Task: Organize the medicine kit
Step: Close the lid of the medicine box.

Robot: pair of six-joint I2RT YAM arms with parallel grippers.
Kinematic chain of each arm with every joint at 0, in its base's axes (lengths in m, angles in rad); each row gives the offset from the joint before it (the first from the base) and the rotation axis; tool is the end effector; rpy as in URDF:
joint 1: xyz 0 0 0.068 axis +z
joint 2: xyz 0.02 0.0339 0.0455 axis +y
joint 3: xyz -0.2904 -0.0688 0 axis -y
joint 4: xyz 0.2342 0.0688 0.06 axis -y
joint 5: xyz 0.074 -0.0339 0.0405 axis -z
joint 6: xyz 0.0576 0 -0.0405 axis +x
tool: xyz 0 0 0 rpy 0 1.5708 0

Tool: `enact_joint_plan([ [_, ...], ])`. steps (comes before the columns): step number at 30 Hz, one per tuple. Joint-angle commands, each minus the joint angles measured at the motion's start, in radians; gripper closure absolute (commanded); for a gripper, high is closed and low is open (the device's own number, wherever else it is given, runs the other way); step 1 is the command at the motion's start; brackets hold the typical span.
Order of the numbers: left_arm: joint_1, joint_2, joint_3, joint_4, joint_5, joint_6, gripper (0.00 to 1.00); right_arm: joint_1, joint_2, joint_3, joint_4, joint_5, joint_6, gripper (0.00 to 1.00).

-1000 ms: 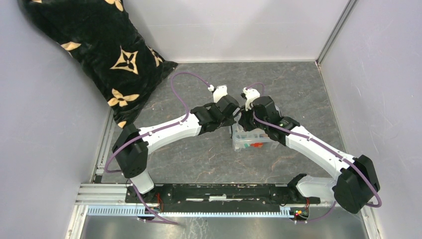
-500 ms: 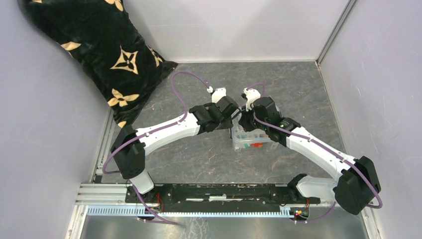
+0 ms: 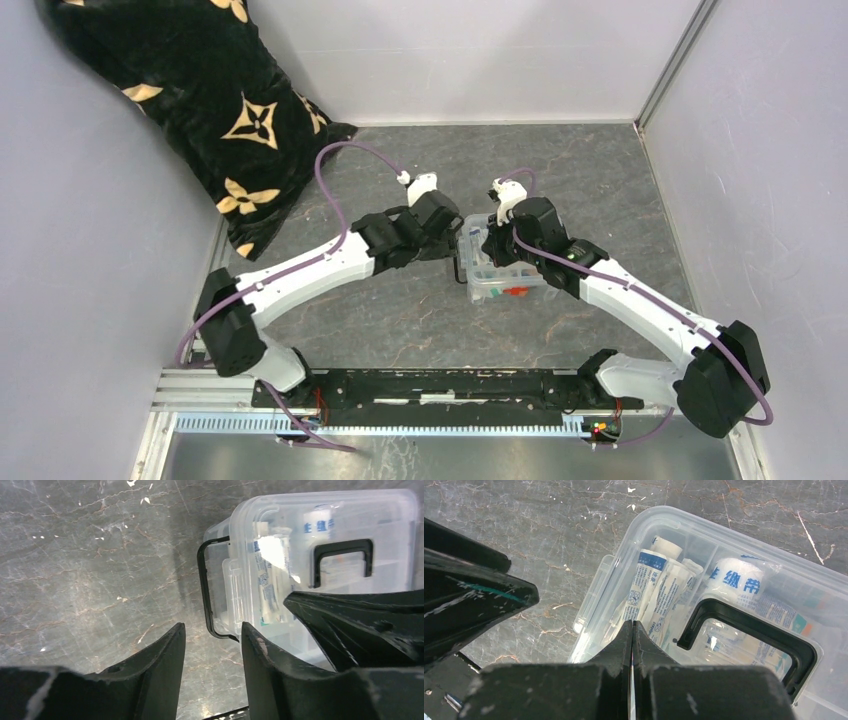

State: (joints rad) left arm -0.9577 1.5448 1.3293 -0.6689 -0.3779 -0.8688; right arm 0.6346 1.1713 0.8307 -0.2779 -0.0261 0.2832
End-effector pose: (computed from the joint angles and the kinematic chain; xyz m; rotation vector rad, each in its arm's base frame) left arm 0.2101 -0.2617 0.3137 -0.0573 2.4100 -0.3991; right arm 0.2045 0.1524 0.2831 -0.4068 2.2050 0.5384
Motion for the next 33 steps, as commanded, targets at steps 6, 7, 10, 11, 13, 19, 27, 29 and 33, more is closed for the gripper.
enact_joint_plan([
  [6, 0.164, -0.244, -0.405, 0.554, 0.403, -0.022, 0.07, 0.001, 0.004, -0.016, -0.048, -0.02, 0.0, 1.0],
  [7, 0.173, -0.266, -0.433, 0.604, 0.431, -0.022, 0.02, 0.001, 0.005, -0.016, -0.05, -0.02, 0.001, 1.0],
  [10, 0.198, -0.294, -0.495, 0.742, 0.524, -0.022, 0.0, 0.002, 0.011, -0.015, -0.054, -0.021, -0.005, 1.0],
  [11, 0.207, -0.289, -0.511, 0.778, 0.554, -0.033, 0.0, 0.001, 0.012, -0.015, -0.055, -0.021, -0.005, 1.0],
  [13, 0.224, -0.268, -0.557, 0.893, 0.614, -0.069, 0.0, 0.0, 0.014, -0.013, -0.054, -0.024, -0.006, 1.0],
  [19, 0.26, -0.17, -0.646, 1.137, 0.736, -0.165, 0.0, 0.002, 0.016, -0.014, -0.063, -0.025, -0.01, 1.0],
  [27, 0.279, -0.144, -0.653, 1.105, 0.7, -0.126, 0.0, 0.002, 0.009, -0.012, -0.072, -0.021, -0.012, 1.0],
  [29, 0.281, -0.129, -0.651, 1.113, 0.71, -0.122, 0.0, 0.001, 0.011, -0.013, -0.07, -0.021, -0.012, 1.0],
  [33, 0.282, -0.08, -0.648, 1.149, 0.734, -0.127, 0.0, 0.001, 0.014, -0.013, -0.07, -0.023, -0.01, 1.0],
])
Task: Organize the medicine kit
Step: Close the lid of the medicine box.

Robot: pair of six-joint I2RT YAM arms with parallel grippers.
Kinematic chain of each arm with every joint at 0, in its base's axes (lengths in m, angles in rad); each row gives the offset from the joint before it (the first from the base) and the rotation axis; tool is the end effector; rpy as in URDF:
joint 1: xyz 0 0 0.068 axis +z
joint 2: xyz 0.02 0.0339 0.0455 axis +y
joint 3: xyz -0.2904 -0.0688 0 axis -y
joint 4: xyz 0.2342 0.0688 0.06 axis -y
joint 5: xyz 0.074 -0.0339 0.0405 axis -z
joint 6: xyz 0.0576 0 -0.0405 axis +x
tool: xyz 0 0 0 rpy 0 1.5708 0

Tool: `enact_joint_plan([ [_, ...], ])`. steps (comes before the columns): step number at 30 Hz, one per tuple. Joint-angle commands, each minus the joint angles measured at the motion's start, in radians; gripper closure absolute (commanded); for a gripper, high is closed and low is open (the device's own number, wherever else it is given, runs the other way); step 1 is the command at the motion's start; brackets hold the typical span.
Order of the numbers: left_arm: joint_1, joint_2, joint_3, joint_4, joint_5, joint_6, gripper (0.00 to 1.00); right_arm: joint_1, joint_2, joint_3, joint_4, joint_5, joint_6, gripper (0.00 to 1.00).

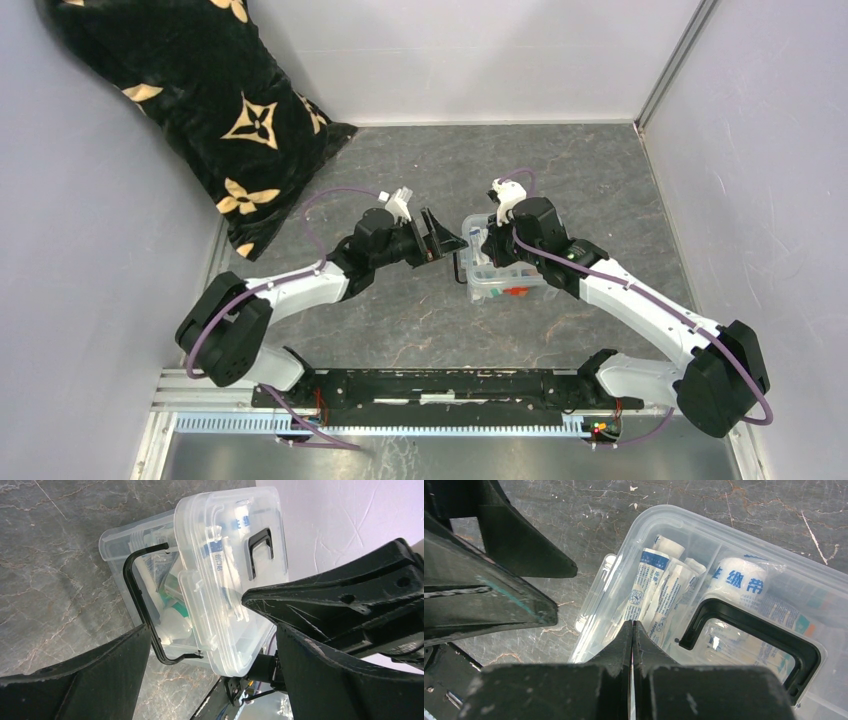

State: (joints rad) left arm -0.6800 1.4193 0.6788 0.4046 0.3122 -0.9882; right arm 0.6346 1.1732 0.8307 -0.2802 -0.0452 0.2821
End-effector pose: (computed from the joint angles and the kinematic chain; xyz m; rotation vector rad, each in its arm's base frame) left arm 0.2308 -0.2094 0.2444 -0.0925 2.1598 -1.3571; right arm 0.2039 0.1534 0.2824 -0.4202 2.2104 0.5564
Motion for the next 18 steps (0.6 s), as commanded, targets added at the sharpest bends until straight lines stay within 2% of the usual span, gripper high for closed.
enact_joint_plan([
  [1, 0.005, 0.057, 0.002, 0.084, 0.044, -0.009, 0.0, 0.001, 0.013, -0.013, -0.066, -0.004, -0.009, 1.0],
  [10, 0.013, 0.095, -0.025, 0.106, 0.015, -0.008, 0.0, 0.002, 0.009, -0.01, -0.076, -0.002, -0.011, 1.0],
  [18, 0.02, 0.191, -0.072, 0.314, 0.089, -0.104, 0.0, 0.002, 0.011, -0.01, -0.076, -0.002, -0.011, 1.0],
])
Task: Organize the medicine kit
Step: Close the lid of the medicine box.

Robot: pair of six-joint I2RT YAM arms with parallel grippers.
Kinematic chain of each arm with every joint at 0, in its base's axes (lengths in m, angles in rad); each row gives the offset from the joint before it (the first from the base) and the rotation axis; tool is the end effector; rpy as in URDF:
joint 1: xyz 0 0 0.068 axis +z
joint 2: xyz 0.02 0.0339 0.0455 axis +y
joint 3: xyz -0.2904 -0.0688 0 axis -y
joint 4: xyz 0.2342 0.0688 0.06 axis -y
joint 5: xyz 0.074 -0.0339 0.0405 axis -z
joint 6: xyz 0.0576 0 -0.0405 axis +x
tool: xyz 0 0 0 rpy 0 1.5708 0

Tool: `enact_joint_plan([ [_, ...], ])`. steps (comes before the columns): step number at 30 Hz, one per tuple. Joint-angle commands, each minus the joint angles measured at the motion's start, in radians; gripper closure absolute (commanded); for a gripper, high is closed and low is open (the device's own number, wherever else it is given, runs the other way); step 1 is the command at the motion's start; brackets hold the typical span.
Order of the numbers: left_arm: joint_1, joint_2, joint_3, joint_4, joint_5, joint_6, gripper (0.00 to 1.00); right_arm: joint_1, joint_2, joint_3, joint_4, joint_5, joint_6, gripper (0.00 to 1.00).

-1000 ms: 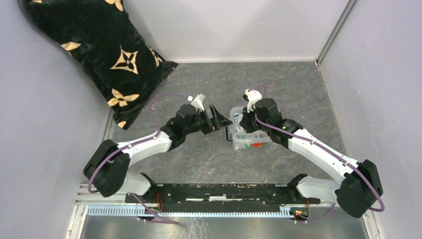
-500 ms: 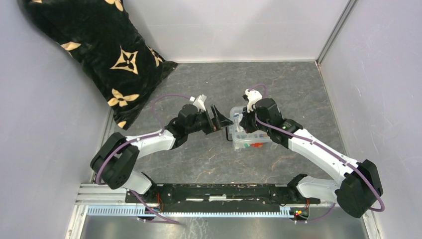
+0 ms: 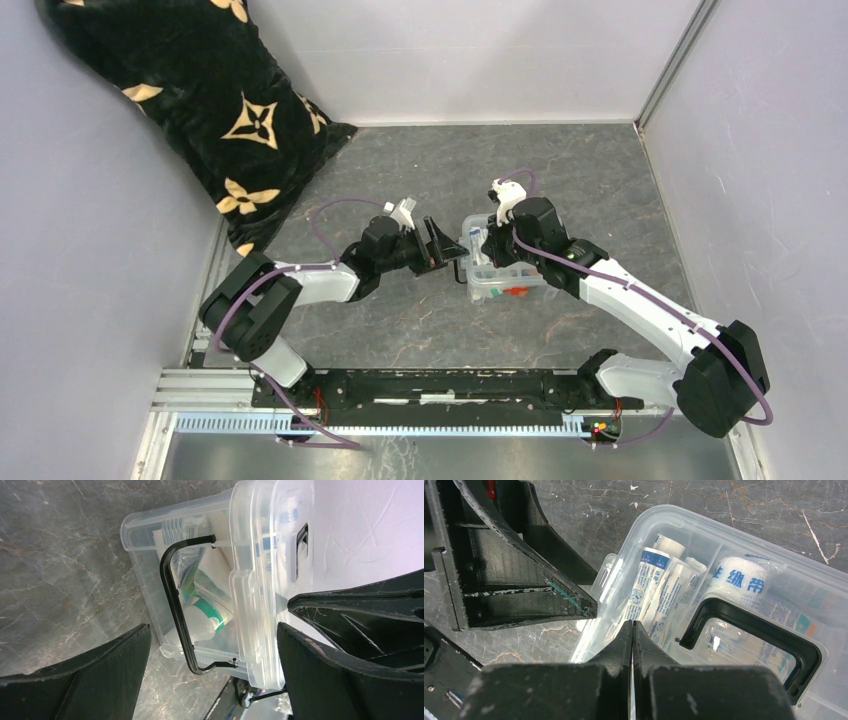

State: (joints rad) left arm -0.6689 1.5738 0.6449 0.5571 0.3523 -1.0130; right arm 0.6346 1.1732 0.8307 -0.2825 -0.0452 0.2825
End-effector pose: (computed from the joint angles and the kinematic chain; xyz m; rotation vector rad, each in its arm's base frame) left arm 0.2454 -0.2193 0.2057 -0.1129 2.2122 -1.3809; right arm 0.2038 0.1533 0.2821 -0.4201 2.2128 0.5557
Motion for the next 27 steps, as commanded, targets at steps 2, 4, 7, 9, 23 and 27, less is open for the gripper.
enact_joint_plan([
  [2, 0.01, 0.05, -0.045, 0.199, 0.059, -0.097, 0.0, 0.001, 0.012, -0.009, -0.076, -0.002, -0.015, 1.0],
  [4, 0.011, 0.07, -0.049, 0.233, 0.068, -0.112, 0.0, 0.002, 0.011, -0.008, -0.078, -0.001, -0.018, 1.0],
  [7, 0.011, 0.102, -0.055, 0.305, 0.088, -0.146, 0.0, 0.001, 0.013, -0.008, -0.081, 0.002, -0.021, 1.0],
  [9, 0.011, 0.122, -0.059, 0.357, 0.098, -0.17, 0.0, 0.001, 0.013, -0.01, -0.08, 0.003, -0.02, 1.0],
  [23, 0.009, 0.155, -0.041, 0.373, 0.117, -0.184, 0.07, 0.001, 0.021, 0.001, -0.084, 0.001, -0.023, 1.0],
  [27, 0.009, 0.171, -0.04, 0.379, 0.125, -0.191, 0.12, 0.001, 0.02, 0.001, -0.085, 0.001, -0.023, 1.0],
])
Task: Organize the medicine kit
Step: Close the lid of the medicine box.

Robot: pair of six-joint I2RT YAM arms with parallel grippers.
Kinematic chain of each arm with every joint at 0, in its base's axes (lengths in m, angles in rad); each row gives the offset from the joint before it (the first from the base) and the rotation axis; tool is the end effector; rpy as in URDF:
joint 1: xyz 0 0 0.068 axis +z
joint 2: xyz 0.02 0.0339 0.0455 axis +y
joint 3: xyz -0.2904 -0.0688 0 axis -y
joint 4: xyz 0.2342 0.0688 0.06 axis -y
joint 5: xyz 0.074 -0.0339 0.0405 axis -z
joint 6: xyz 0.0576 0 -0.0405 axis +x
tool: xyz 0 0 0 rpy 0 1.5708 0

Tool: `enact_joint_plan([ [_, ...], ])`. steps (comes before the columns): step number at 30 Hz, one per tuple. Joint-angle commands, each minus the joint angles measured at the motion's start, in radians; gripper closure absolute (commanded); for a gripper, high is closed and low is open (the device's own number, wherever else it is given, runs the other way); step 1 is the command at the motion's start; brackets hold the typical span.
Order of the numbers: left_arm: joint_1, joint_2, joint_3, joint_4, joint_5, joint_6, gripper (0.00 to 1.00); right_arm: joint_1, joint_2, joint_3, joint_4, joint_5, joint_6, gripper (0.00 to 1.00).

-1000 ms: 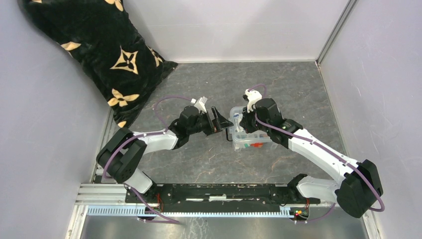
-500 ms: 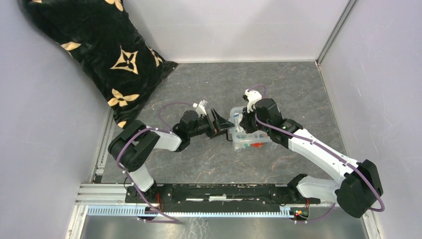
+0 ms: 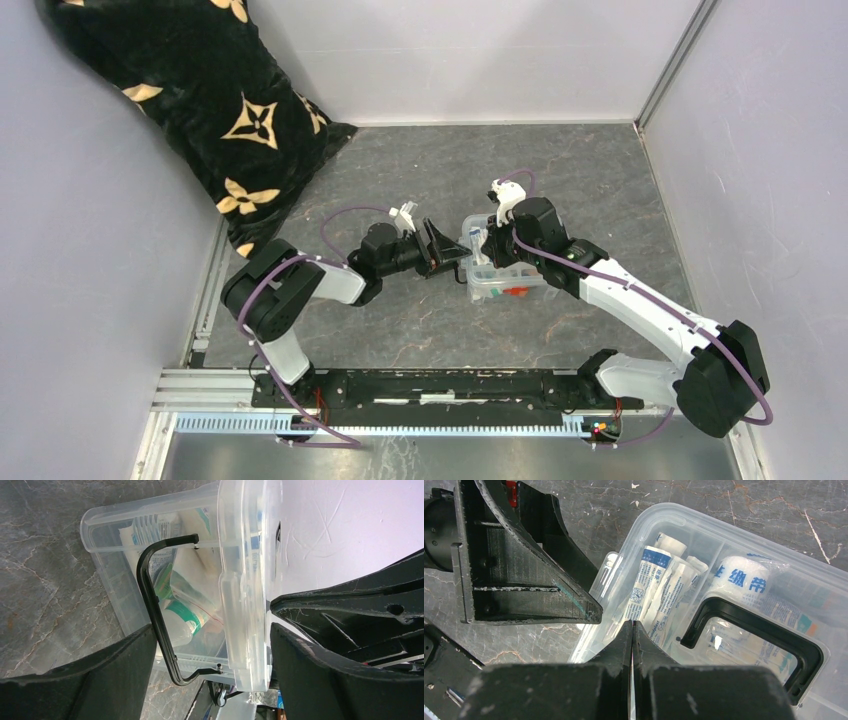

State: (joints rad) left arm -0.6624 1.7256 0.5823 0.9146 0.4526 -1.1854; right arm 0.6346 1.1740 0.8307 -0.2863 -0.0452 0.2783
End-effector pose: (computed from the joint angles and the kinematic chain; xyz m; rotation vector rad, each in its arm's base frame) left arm 0.2518 -0.2283 0.1837 -0.1725 2.1332 -1.6259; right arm 0.2037 0.1532 0.2816 -0.4254 2.2160 0.5517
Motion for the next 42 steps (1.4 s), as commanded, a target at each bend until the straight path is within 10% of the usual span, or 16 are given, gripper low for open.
enact_joint_plan([
  [1, 0.004, 0.021, 0.023, 0.024, 0.027, -0.019, 0.15, 0.002, 0.02, 0.001, -0.08, 0.001, -0.019, 1.0],
  [24, -0.005, -0.049, 0.1, -0.305, -0.036, 0.108, 0.41, 0.001, 0.023, -0.002, -0.085, 0.001, -0.023, 1.0],
  [42, -0.059, -0.076, 0.331, -0.871, -0.283, 0.313, 0.46, 0.001, 0.03, -0.007, -0.078, -0.002, -0.019, 1.0],
])
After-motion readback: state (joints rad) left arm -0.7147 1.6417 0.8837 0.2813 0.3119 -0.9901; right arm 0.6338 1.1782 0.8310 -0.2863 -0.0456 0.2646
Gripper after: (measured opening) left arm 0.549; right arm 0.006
